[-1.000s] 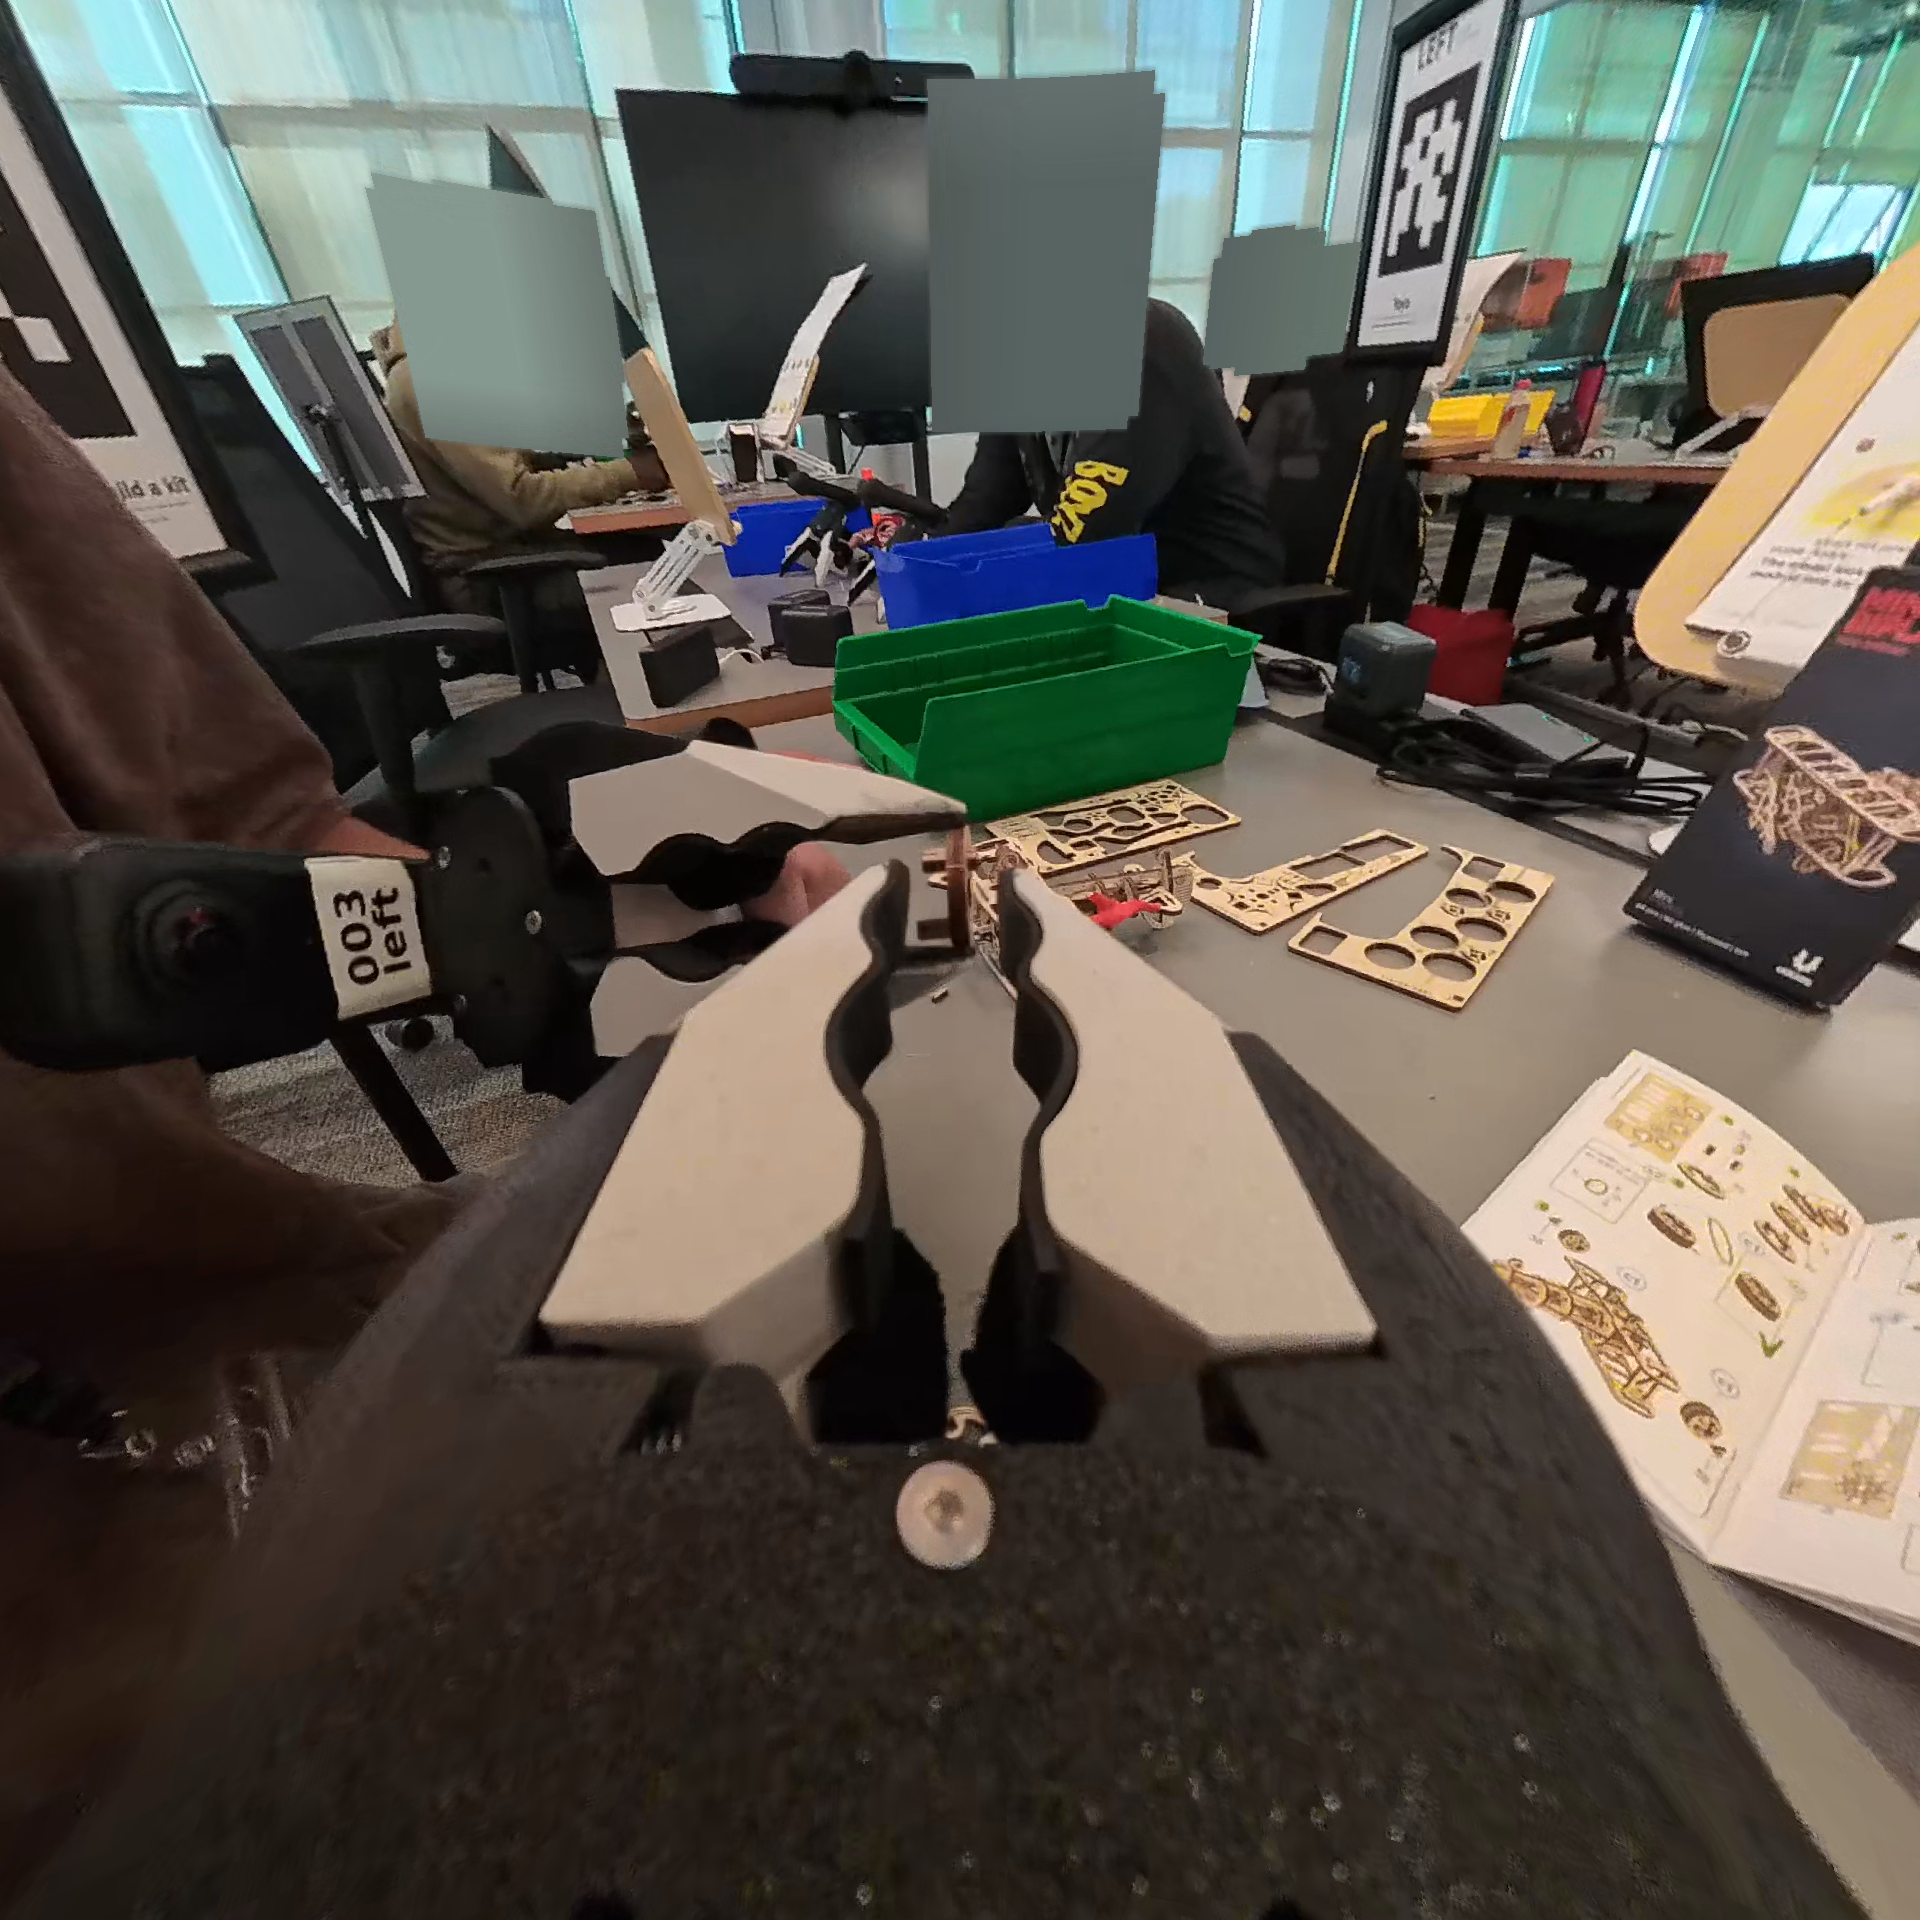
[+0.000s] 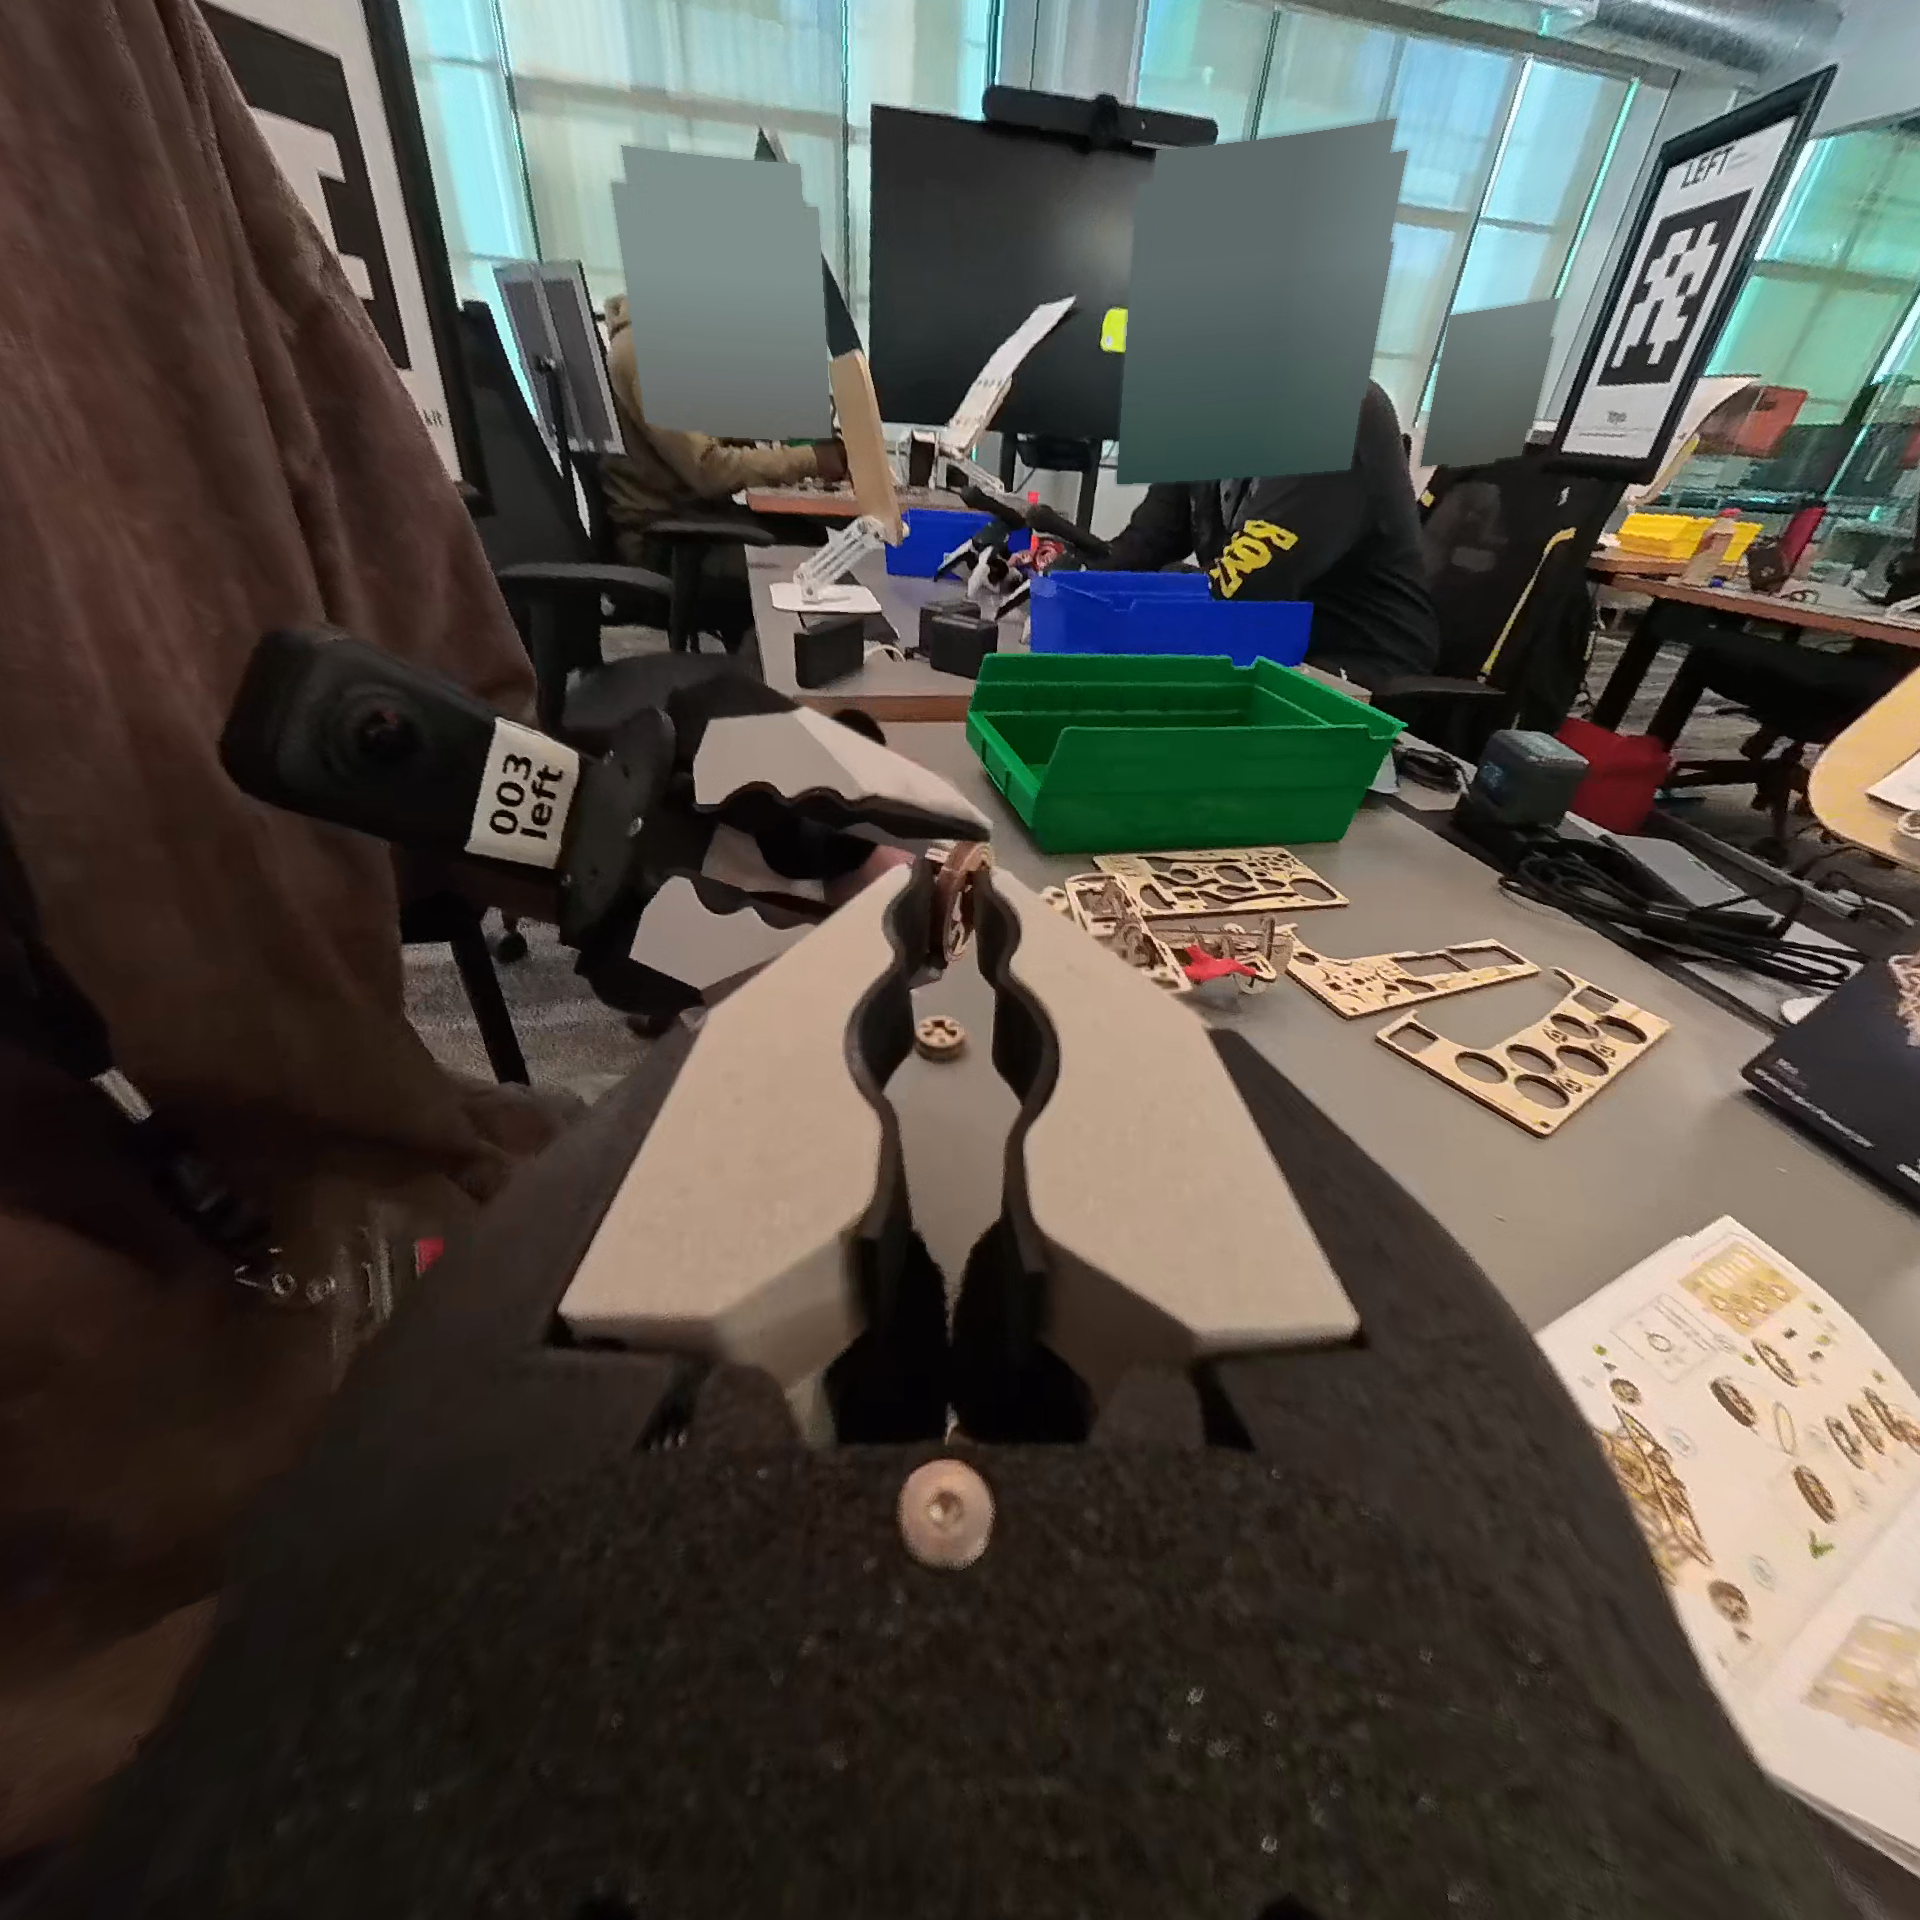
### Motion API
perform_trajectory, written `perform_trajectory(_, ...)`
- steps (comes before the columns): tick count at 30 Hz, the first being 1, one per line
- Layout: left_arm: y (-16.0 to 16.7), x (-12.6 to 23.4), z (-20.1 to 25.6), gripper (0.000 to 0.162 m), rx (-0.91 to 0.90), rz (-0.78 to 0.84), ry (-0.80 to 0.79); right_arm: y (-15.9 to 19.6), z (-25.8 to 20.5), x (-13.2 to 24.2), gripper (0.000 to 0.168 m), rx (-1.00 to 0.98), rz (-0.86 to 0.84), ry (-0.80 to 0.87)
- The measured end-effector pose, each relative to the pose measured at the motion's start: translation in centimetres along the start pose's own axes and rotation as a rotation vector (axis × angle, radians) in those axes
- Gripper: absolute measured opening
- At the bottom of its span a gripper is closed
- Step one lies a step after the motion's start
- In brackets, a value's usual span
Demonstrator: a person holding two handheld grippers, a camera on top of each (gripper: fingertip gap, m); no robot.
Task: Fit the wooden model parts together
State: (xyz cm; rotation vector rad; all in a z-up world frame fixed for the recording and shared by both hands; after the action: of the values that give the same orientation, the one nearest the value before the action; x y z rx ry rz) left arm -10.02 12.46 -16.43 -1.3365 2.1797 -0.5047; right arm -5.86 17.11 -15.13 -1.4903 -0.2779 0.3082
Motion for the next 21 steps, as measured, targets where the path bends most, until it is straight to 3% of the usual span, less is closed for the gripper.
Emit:
perform_trajectory(7,1.6,1.1,0.2,0.023,0.157,-0.116,0.075,1.1,0.9,0.7,0.006,0.091,-0.098,0.063)
perform_trajectory(14,1.2,0.8,-0.1,0.024,0.667,-0.132,0.432,1.5,-0.4,0.7,0.006,0.178,-0.176,0.005)
perform_trajectory(21,-0.4,0.9,-0.7,0.012,0.874,-0.067,0.661,-0.3,-2.3,0.8,0.005,0.169,-0.136,-0.089)
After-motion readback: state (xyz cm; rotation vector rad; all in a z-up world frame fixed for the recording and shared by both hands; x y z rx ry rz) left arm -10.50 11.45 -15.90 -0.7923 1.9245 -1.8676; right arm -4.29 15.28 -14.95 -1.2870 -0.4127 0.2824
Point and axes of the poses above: each gripper's, where its closed fingertips meet, x back along the fingers, y out of its underside, z = x × y across the jaws, the point moved 4 cm from there along x, back along the fingers, and after that the axes turned 3 degrees about y, right-handed, at the moved point
